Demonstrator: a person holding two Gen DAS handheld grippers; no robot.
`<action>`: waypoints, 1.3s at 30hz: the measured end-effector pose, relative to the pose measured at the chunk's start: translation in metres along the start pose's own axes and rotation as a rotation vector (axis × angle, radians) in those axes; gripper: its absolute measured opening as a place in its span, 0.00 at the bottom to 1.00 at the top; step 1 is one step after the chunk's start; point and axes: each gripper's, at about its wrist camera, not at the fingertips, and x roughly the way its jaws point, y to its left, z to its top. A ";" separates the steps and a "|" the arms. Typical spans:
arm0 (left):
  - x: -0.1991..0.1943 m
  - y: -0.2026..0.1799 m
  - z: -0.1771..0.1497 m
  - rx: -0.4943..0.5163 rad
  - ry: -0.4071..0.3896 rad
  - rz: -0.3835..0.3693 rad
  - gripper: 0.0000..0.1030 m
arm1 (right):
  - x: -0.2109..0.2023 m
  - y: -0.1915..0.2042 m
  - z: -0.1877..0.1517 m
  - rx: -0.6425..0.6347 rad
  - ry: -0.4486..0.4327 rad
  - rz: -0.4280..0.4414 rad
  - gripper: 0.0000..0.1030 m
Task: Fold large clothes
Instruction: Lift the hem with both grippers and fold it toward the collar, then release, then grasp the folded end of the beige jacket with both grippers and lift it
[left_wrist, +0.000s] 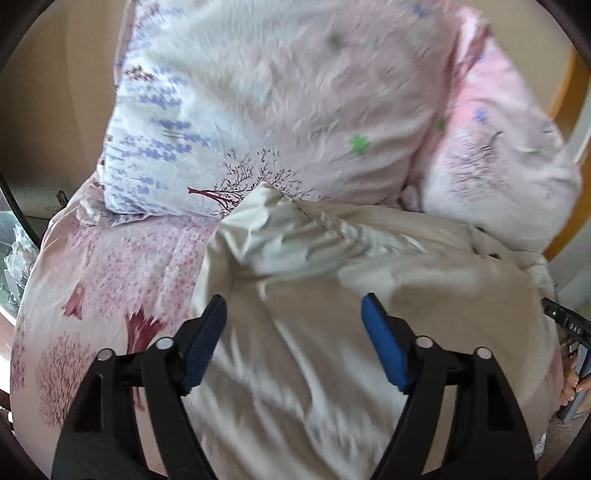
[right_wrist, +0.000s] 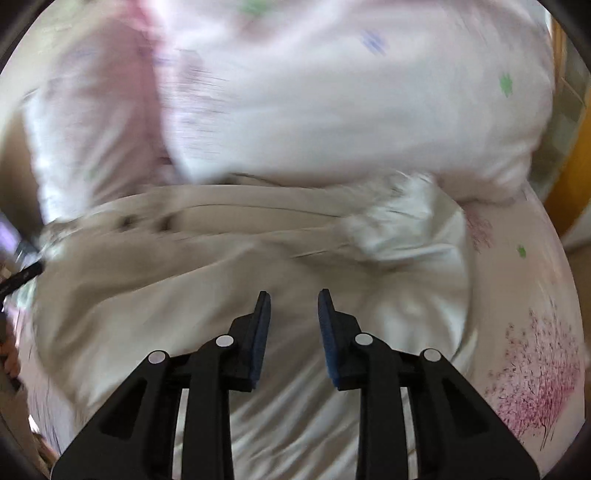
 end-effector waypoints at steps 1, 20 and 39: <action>-0.006 0.000 -0.005 0.011 -0.016 0.000 0.78 | -0.005 0.007 -0.003 -0.028 -0.013 0.001 0.31; -0.041 0.048 -0.060 -0.216 -0.057 -0.128 0.77 | -0.033 -0.010 -0.062 0.185 -0.108 0.067 0.60; -0.040 0.077 -0.150 -0.623 -0.010 -0.376 0.80 | -0.006 -0.123 -0.149 1.002 -0.073 0.358 0.70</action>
